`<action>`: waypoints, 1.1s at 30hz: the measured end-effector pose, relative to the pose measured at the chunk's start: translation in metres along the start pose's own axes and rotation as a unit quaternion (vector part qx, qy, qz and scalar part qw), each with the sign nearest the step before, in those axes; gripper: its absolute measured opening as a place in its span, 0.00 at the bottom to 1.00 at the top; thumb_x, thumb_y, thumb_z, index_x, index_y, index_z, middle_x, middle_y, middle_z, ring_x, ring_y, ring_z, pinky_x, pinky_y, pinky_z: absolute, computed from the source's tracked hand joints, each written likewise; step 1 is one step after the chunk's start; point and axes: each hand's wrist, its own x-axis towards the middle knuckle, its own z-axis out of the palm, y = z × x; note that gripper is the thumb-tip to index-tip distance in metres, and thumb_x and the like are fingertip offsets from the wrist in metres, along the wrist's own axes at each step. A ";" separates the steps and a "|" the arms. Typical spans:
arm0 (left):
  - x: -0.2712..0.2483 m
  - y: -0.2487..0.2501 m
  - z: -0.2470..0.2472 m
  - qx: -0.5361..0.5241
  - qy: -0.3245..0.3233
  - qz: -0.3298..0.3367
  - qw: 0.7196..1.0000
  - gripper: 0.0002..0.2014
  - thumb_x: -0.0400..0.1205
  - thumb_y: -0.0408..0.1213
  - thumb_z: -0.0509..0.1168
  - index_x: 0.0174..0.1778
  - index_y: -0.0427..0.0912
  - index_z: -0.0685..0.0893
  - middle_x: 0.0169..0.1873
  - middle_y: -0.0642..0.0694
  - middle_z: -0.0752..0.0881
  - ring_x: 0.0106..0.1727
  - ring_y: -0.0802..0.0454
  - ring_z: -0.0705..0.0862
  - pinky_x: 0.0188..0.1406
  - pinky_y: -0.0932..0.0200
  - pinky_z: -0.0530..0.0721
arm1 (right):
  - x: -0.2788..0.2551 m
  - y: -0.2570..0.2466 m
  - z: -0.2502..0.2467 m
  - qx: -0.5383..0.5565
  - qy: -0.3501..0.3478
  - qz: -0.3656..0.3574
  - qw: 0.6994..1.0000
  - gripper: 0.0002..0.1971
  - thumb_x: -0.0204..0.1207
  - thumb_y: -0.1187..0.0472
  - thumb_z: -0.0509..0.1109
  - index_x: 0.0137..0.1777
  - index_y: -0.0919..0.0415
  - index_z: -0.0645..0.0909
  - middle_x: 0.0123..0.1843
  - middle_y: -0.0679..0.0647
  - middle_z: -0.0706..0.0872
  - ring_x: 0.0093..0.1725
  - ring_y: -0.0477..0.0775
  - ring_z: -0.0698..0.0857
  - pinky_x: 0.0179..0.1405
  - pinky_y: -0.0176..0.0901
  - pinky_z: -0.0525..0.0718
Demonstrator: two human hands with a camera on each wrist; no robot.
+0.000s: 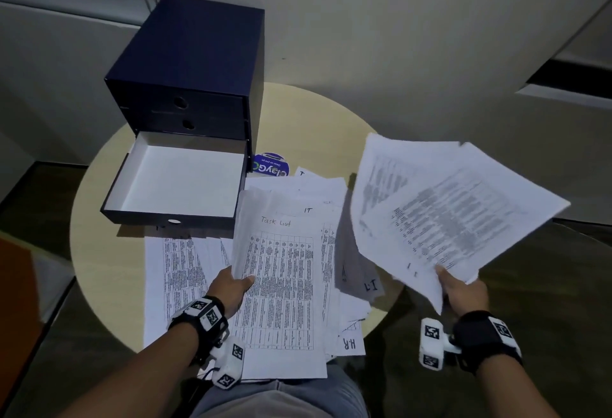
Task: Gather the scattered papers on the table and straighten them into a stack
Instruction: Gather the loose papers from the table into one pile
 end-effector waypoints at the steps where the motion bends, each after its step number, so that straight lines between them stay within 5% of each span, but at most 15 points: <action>1: -0.003 0.003 0.003 -0.011 0.000 0.009 1.000 0.15 0.83 0.40 0.67 0.58 0.32 0.81 0.29 0.44 0.79 0.27 0.49 0.75 0.32 0.58 0.74 | -0.002 0.007 0.006 -0.021 -0.022 0.000 1.000 0.20 0.76 0.70 0.74 0.68 0.70 0.80 0.65 0.66 0.85 0.54 0.61 0.85 0.59 0.52 0.80; 4: -0.012 0.014 0.009 -0.037 -0.012 0.030 0.999 0.26 0.82 0.57 0.65 0.67 0.41 0.81 0.51 0.44 0.88 0.50 0.45 0.86 0.50 0.55 0.80 | -0.013 0.031 0.027 -0.089 -0.107 0.007 0.990 0.13 0.75 0.70 0.75 0.58 0.63 0.83 0.57 0.62 0.88 0.46 0.57 0.88 0.56 0.54 0.83; 7: -0.005 0.014 0.014 -0.053 -0.027 -0.023 0.998 0.50 0.71 0.74 0.63 0.82 0.42 0.65 0.75 0.46 0.77 0.75 0.43 0.75 0.75 0.47 0.70 | -0.033 0.048 0.052 -0.182 -0.198 -0.007 0.963 0.05 0.76 0.64 0.76 0.49 0.59 0.84 0.44 0.54 0.92 0.40 0.53 0.88 0.41 0.43 0.83; 10: 0.002 0.012 0.014 -0.114 -0.063 -0.062 0.990 0.65 0.60 0.77 0.71 0.85 0.41 0.54 0.78 0.51 0.72 0.78 0.47 0.73 0.79 0.44 0.68 | -0.050 0.063 0.075 -0.285 -0.272 0.007 0.919 0.14 0.73 0.53 0.78 0.50 0.62 0.82 0.27 0.49 0.89 0.29 0.55 0.86 0.27 0.47 0.84; 13: -0.002 0.014 0.014 -0.010 -0.037 -0.006 0.999 0.38 0.73 0.57 0.75 0.75 0.43 0.74 0.67 0.46 0.84 0.65 0.43 0.83 0.69 0.46 0.80 | -0.052 0.073 0.089 -0.295 -0.296 0.073 0.905 0.43 0.66 0.45 0.82 0.76 0.66 0.70 0.41 0.64 0.92 0.33 0.58 0.89 0.32 0.50 0.88; 15: -0.001 0.013 0.014 0.023 -0.014 0.003 1.000 0.23 0.80 0.41 0.70 0.70 0.42 0.77 0.61 0.41 0.86 0.61 0.38 0.85 0.64 0.45 0.82 | -0.050 0.067 0.091 -0.313 -0.244 0.036 0.917 0.41 0.71 0.47 0.79 0.79 0.62 0.66 0.63 0.66 0.86 0.52 0.61 0.89 0.48 0.51 0.89; 16: -0.002 0.014 0.013 0.011 -0.019 0.001 1.000 0.21 0.81 0.37 0.69 0.70 0.41 0.77 0.58 0.41 0.87 0.57 0.40 0.86 0.62 0.45 0.84 | -0.047 0.064 0.091 -0.303 -0.208 0.016 0.930 0.34 0.73 0.51 0.78 0.76 0.61 0.70 0.64 0.63 0.85 0.53 0.59 0.88 0.62 0.50 0.74; 17: -0.001 0.014 0.011 -0.003 -0.033 -0.008 0.999 0.20 0.81 0.35 0.69 0.69 0.41 0.78 0.54 0.42 0.88 0.49 0.43 0.86 0.56 0.46 0.87 | -0.043 0.061 0.091 -0.275 -0.182 0.001 0.944 0.28 0.74 0.54 0.78 0.70 0.61 0.74 0.57 0.59 0.85 0.45 0.55 0.87 0.33 0.44 0.75; 18: 0.000 0.013 0.009 -0.023 -0.048 -0.015 0.998 0.18 0.81 0.33 0.68 0.68 0.41 0.78 0.45 0.43 0.88 0.39 0.46 0.84 0.43 0.51 0.88 | -0.036 0.059 0.090 -0.256 -0.164 -0.003 0.953 0.23 0.73 0.58 0.78 0.66 0.61 0.76 0.49 0.56 0.84 0.39 0.53 0.84 0.44 0.46 0.86; 20: 0.000 0.014 0.006 -0.051 -0.059 -0.032 0.996 0.16 0.80 0.27 0.65 0.65 0.38 0.79 0.31 0.45 0.82 0.25 0.51 0.75 0.24 0.63 0.76 | -0.024 0.057 0.089 -0.239 -0.158 0.018 0.958 0.16 0.75 0.65 0.75 0.61 0.61 0.77 0.37 0.54 0.81 0.33 0.54 0.81 0.39 0.43 0.83; 23: -0.004 0.017 0.006 -0.073 -0.059 -0.025 0.995 0.15 0.78 0.21 0.61 0.60 0.34 0.80 0.25 0.49 0.76 0.23 0.52 0.71 0.23 0.65 0.66 | -0.017 0.059 0.091 -0.268 -0.208 0.034 0.940 0.08 0.77 0.70 0.68 0.46 0.56 0.74 0.31 0.58 0.74 0.32 0.55 0.74 0.33 0.42 0.75; 25: -0.011 0.020 0.004 -0.076 -0.062 -0.020 0.995 0.12 0.77 0.23 0.63 0.54 0.36 0.80 0.20 0.52 0.75 0.22 0.54 0.70 0.22 0.64 0.66 | -0.015 0.067 0.098 -0.260 -0.227 0.029 0.938 0.15 0.76 0.77 0.60 0.38 0.57 0.66 0.33 0.58 0.64 0.35 0.55 0.66 0.32 0.41 0.66; 28: -0.018 0.025 0.000 -0.118 -0.080 -0.012 0.990 0.21 0.74 0.35 0.73 0.61 0.38 0.77 0.38 0.52 0.82 0.36 0.52 0.79 0.48 0.60 0.76 | -0.021 0.075 0.108 -0.236 -0.213 0.041 0.947 0.18 0.76 0.80 0.52 0.37 0.55 0.61 0.33 0.54 0.58 0.32 0.52 0.58 0.28 0.37 0.61; 30: -0.019 0.026 -0.002 -0.142 -0.081 -0.018 0.986 0.25 0.80 0.36 0.73 0.70 0.45 0.69 0.54 0.51 0.77 0.55 0.51 0.76 0.60 0.58 0.70 | -0.024 0.080 0.112 -0.253 -0.216 0.028 0.943 0.17 0.78 0.74 0.54 0.34 0.52 0.61 0.31 0.52 0.60 0.32 0.52 0.56 0.28 0.39 0.62; 33: -0.016 0.029 -0.005 -0.096 -0.098 -0.005 0.991 0.22 0.79 0.39 0.74 0.63 0.46 0.71 0.56 0.52 0.82 0.60 0.51 0.77 0.62 0.59 0.71 | -0.020 0.087 0.112 -0.300 -0.214 -0.007 0.930 0.17 0.78 0.51 0.64 0.29 0.52 0.69 0.25 0.53 0.74 0.27 0.56 0.72 0.34 0.47 0.76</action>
